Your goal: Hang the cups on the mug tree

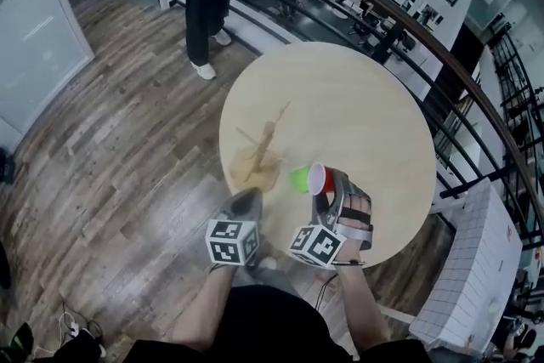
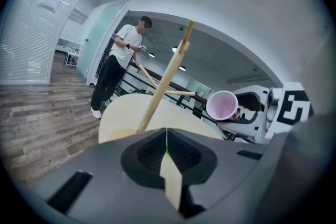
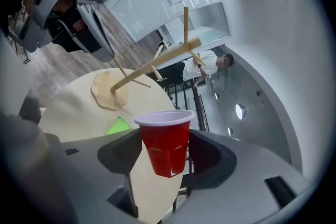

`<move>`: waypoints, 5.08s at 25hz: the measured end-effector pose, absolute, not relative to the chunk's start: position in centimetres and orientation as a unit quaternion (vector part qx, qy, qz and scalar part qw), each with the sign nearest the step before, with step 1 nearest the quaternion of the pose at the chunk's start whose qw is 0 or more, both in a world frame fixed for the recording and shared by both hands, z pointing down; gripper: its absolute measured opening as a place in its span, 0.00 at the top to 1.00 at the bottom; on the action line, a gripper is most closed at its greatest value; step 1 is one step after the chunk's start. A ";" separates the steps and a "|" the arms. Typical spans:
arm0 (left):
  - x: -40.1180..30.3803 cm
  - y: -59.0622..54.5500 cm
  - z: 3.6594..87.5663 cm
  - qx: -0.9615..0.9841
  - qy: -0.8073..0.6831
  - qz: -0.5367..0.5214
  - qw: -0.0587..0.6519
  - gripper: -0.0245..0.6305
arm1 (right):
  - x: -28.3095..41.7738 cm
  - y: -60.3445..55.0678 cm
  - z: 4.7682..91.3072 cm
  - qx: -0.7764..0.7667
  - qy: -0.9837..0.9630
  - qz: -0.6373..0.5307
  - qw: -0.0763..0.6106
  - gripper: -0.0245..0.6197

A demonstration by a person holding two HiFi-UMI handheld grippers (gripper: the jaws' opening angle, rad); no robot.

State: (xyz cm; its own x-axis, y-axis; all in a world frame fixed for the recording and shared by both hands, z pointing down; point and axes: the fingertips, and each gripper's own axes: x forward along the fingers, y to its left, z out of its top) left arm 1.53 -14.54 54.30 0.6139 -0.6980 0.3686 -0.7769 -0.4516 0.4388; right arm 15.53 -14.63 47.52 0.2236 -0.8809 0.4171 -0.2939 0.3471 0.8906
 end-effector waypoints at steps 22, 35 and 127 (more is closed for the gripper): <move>-4.5 -14.4 55.4 0.815 -0.465 0.025 0.345 0.94 | 5.9 -19.2 48.8 0.448 -0.549 -0.312 0.632 0.52; -5.1 -14.9 55.6 0.810 -0.483 0.046 0.329 0.94 | 4.6 -20.0 50.3 0.426 -0.566 -0.325 0.626 0.51; 3.1 -15.5 58.2 0.864 -0.394 0.148 0.277 0.94 | 19.9 -17.4 51.8 0.605 -0.711 0.099 0.346 0.55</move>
